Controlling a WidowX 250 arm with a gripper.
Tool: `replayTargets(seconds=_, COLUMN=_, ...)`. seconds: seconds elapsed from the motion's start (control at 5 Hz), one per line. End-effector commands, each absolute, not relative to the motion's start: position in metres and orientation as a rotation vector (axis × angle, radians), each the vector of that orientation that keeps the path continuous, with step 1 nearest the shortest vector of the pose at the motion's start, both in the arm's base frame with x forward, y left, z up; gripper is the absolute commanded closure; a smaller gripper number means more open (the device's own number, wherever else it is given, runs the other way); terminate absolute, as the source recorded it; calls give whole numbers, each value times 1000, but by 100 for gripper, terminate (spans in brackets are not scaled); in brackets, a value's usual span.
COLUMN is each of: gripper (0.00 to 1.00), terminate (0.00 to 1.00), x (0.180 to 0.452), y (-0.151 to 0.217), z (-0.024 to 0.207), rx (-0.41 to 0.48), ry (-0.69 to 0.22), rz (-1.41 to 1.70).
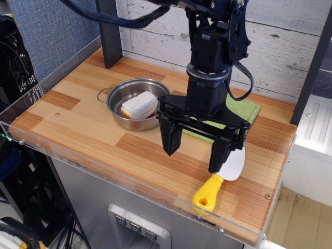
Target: Move the piece of sushi out of the steel pan.
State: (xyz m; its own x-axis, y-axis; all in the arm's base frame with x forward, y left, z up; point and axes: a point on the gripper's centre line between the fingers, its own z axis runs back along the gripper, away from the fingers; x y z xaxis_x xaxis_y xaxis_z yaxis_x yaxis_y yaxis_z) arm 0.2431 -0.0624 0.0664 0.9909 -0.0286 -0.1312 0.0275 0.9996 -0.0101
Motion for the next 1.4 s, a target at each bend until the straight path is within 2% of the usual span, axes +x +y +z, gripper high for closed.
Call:
replayTargets(seconds=0.0, gripper=0, terminate=0, x=243, y=-62, z=66, rx=-8, ry=132, rz=-28)
replayTargets(seconds=0.2, gripper=0, terminate=0, x=243, y=-73, z=74, rx=-74, ry=123, rz=-74)
replayTargets(seconds=0.4, gripper=0, terminate=0, x=258, y=-75, z=85, rx=-117, ry=134, rz=-69)
replayTargets(seconds=0.6, gripper=0, terminate=0, x=292, y=-52, z=90, rx=-161, ry=73, rz=-31)
replayTargets(seconds=0.8, gripper=0, terminate=0, x=323, y=-16, z=95, rx=-135, ry=5, rz=15)
replayTargets(seconds=1.0, gripper=0, terminate=0, x=350, y=27, z=94, rx=-24, ry=-20, rz=49)
replayTargets(seconds=1.2, gripper=0, terminate=0, x=356, y=62, z=84, rx=34, ry=19, rz=58)
